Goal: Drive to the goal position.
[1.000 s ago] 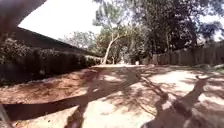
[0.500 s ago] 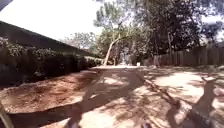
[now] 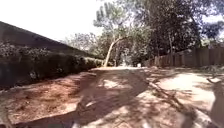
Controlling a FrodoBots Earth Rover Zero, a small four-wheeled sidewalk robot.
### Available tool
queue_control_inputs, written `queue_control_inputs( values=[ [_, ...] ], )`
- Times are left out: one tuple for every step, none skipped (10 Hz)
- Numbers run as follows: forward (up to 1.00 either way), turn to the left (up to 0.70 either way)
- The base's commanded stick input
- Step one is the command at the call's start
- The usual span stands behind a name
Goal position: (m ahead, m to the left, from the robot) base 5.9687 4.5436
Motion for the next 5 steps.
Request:
queue_control_inputs(
  values=[
    [0.70, 0.00],
    [0.70, 0.00],
    [0.70, 0.00],
    [0.70, 0.00],
    [0.70, 0.00]
  ],
)
